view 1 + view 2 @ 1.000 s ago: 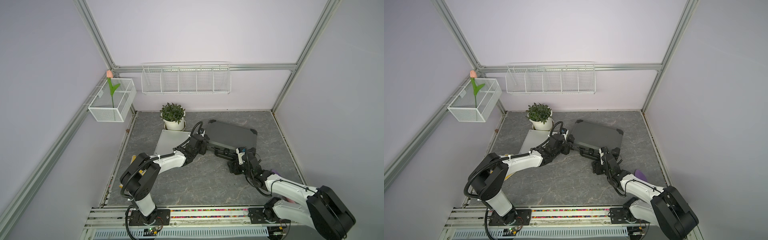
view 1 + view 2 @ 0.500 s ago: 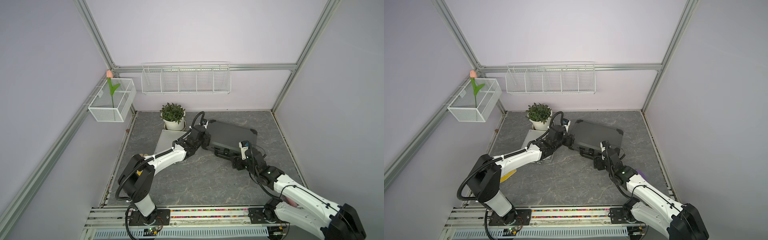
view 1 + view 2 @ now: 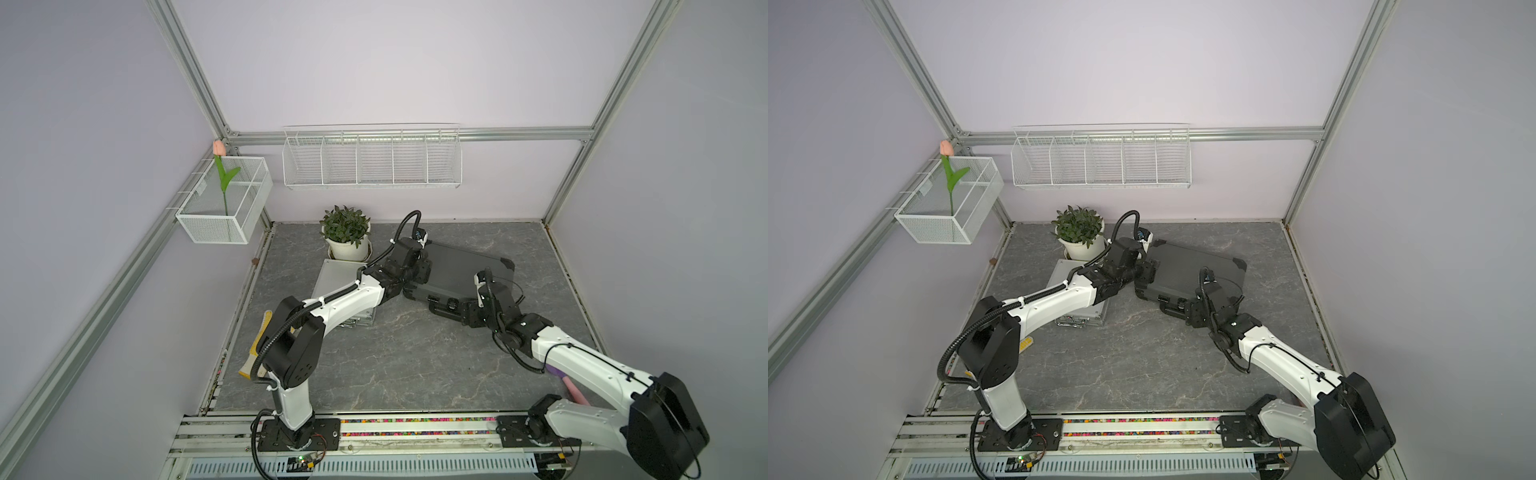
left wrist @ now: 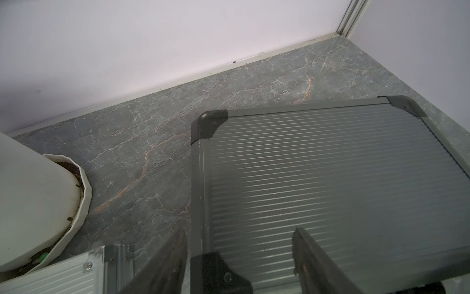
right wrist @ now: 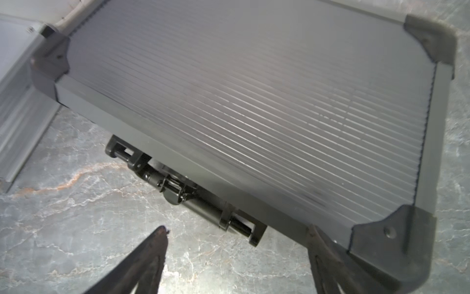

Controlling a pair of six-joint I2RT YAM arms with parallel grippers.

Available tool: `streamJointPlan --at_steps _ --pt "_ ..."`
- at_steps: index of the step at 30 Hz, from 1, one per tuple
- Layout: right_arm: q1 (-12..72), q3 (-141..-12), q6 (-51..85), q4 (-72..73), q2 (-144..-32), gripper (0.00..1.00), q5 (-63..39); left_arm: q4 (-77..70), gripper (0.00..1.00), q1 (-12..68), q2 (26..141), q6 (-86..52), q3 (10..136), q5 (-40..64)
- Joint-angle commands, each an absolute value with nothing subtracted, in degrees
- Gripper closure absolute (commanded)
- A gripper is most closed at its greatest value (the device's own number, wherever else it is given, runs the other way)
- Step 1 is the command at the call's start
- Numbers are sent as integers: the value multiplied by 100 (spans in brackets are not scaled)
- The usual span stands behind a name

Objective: Close the poker set cases
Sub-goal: Close the lid of the poker set case, then fasten the fastener on the poker set case.

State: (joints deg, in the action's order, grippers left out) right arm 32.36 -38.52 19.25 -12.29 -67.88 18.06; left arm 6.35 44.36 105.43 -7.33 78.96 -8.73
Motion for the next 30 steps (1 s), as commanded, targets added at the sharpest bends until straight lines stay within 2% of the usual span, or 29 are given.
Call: streamJointPlan --at_steps 1,17,30 --pt "3134 -3791 2082 -1310 -6966 13 1693 1053 33 4427 10839 -893 8254 -952" --pt "3013 -3800 2014 -1436 -7233 13 1520 1008 27 4420 11349 -1237 8261 -686" --pt "3012 -4252 1081 -1271 -7173 12 1265 472 27 4341 11560 -1598 7523 -393"
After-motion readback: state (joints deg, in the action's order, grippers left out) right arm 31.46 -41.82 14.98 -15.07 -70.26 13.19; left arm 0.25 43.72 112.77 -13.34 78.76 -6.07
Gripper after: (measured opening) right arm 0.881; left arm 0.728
